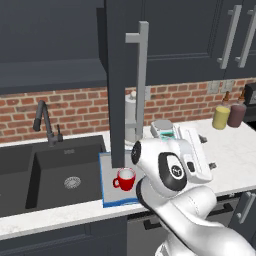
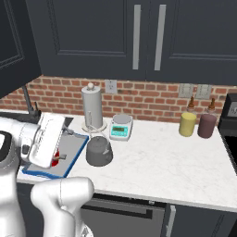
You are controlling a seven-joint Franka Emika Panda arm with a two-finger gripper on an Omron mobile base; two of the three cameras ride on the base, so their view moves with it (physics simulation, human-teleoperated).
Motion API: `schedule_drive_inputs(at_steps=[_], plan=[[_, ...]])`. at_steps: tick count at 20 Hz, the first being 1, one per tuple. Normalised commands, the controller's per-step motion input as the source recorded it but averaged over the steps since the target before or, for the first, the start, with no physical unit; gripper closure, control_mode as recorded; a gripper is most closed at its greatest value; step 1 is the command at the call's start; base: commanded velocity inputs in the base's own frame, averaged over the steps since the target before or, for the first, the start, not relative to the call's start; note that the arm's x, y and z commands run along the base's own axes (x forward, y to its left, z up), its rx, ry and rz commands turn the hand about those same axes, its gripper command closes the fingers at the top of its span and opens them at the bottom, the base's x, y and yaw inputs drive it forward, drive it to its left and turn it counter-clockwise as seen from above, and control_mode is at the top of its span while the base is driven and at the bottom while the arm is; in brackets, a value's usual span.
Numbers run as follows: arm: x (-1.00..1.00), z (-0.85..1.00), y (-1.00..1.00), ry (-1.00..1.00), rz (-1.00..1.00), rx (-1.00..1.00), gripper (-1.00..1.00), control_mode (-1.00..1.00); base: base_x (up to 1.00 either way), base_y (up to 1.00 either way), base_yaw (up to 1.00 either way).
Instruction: Pick the kettle from the counter and place it on the tray. Then pick the mug from the cabinet and place it on the tray. Then close the cabinet doors.
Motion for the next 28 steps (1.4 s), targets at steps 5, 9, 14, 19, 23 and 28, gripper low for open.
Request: schedule_drive_inputs(at_steps=[5,9,14,19,23,28], plan=[[0.21,0.09,-0.38,0.13,0.14,0.07,-1.0,-1.0,0.0,0.0,0.0],[0.14,0.01,-0.23,0.21,0.31,0.05,-1.0,-1.0,0.0,0.0,0.0],[0.03,0.0,-0.16,0.24,0.44,0.01,-1.0,-1.0,0.0,0.0,0.0],[0.0,0.0,-0.14,0.27,0.48,0.0,-1.0,-1.0,0.0,0.0,0.0],[0.0,-0.08,-0.13,0.3,0.49,0.0,-1.0,-1.0,0.0,0.0,0.0],[0.0,-0.14,-0.14,0.3,0.5,0.0,-1.0,-1.0,0.0,0.0,0.0]])
